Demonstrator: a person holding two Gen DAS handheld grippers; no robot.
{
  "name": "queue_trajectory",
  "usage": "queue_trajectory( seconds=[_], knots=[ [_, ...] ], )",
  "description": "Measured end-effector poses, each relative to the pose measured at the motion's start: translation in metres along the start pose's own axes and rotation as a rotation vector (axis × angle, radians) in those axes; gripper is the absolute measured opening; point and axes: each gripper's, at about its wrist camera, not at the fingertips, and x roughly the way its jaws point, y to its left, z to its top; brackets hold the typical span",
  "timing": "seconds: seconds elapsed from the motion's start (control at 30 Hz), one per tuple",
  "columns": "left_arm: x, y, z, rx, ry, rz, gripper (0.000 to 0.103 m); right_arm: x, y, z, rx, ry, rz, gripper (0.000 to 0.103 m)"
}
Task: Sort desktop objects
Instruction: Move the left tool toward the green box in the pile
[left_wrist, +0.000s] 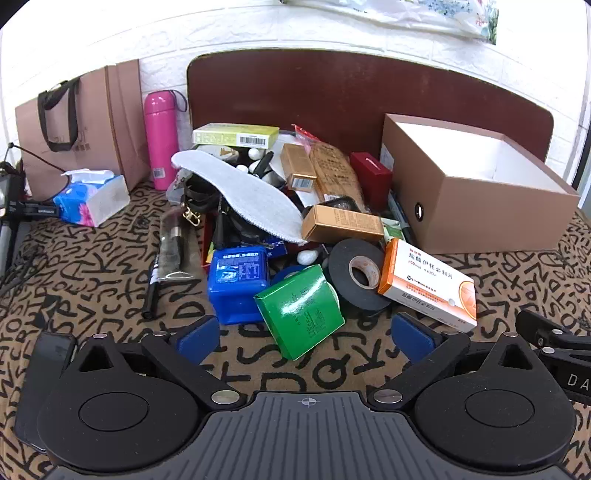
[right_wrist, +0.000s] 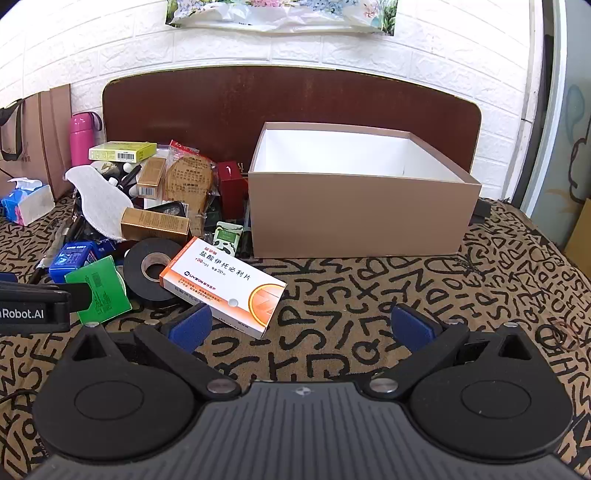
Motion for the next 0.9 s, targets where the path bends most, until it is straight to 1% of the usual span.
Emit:
queue_trajectory(
  seconds=[0.13,0.17,0.23,0.3,0.53,0.67,0.77,0.8,0.9],
  knots=[
    [0.001,0.003,-0.001,-0.032,-0.007,-0.005,0.102,0.002,0.001,0.0,0.004,0.008,-0.002,0.103],
    [0.002,0.003,-0.001,-0.037,-0.006,0.003,0.102,0.002,0.001,0.0,0.005,0.009,-0.001,0.103],
    [0.005,0.003,-0.001,-0.03,0.02,0.021,0.102,0.002,0.001,0.0,0.005,0.01,-0.001,0.103],
    [0.007,0.004,-0.002,-0.022,0.03,0.016,0.102,0.003,0.001,-0.001,0.006,0.01,0.0,0.103],
    [0.006,0.006,-0.001,-0.041,0.031,-0.001,0.103,0.005,0.002,-0.001,0.005,0.02,-0.003,0.103],
    [0.009,0.006,-0.001,-0.049,0.047,-0.005,0.103,0.006,0.002,-0.001,0.005,0.023,-0.003,0.103],
    [0.01,0.004,-0.002,-0.032,0.038,0.003,0.103,0.008,0.002,-0.001,0.004,0.028,-0.003,0.103],
    [0.01,0.003,-0.002,-0.018,0.036,0.015,0.103,0.009,0.002,-0.001,0.005,0.03,-0.004,0.103],
    [0.013,-0.001,-0.001,0.009,0.047,0.028,0.103,0.012,0.003,-0.001,0.006,0.037,-0.004,0.103]
  ],
)
